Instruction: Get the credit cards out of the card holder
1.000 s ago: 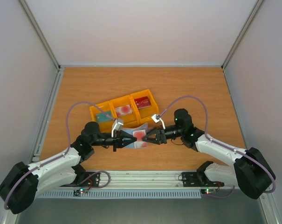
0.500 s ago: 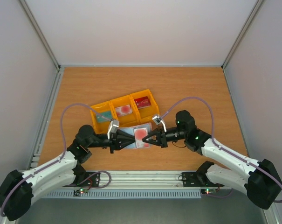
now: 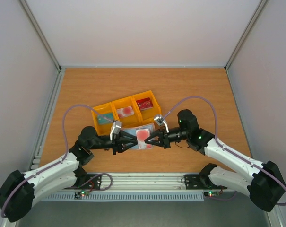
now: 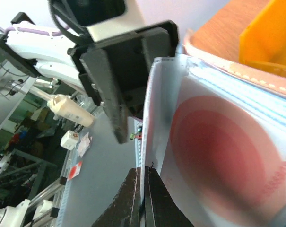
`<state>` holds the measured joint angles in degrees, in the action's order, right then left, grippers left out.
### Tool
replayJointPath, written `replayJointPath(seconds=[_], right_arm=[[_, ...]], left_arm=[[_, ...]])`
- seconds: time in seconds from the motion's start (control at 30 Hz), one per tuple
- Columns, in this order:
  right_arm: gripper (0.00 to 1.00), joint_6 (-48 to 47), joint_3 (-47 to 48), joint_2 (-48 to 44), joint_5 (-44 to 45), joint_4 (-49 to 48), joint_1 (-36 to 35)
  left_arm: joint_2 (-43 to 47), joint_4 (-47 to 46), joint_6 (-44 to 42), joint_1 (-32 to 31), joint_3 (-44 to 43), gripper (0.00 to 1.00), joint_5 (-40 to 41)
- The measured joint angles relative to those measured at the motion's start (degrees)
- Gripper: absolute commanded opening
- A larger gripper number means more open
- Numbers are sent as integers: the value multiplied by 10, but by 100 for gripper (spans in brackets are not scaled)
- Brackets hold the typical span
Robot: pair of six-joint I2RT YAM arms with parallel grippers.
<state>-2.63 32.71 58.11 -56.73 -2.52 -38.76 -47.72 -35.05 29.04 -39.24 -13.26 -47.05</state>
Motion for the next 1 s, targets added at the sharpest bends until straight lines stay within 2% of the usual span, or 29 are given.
replayJointPath(seconds=[0.1, 0.17, 0.3, 0.4, 0.63, 0.73, 0.8, 0.87, 1.0], right_arm=[[1, 1, 0, -7, -8, -12, 0], [1, 2, 0, -5, -12, -22, 0], [1, 5, 0, 9, -19, -42, -1], [1, 5, 0, 19, -21, -52, -3], [2, 0, 0, 13, -23, -56, -5], [18, -16, 0, -3, -13, -36, -7], [23, -26, 0, -13, -10, -13, -5], [22, -32, 0, -21, -6, 8, -1], [13, -42, 0, -39, 2, 39, 2]], left_arm=[[-8, 1, 11, 0, 0, 34, 5], [-7, 0, 14, -3, 0, 32, 5], [-4, 0, -2, -13, 0, 19, 0], [-2, -1, -15, -14, 0, 1, -2], [3, 0, -21, -14, 1, 0, -3], [7, -1, -21, -17, 1, 0, -2], [8, 0, -21, -19, 1, 0, -3], [8, 0, -21, -18, 1, 0, -3], [9, 0, -21, -18, 2, 0, -3]])
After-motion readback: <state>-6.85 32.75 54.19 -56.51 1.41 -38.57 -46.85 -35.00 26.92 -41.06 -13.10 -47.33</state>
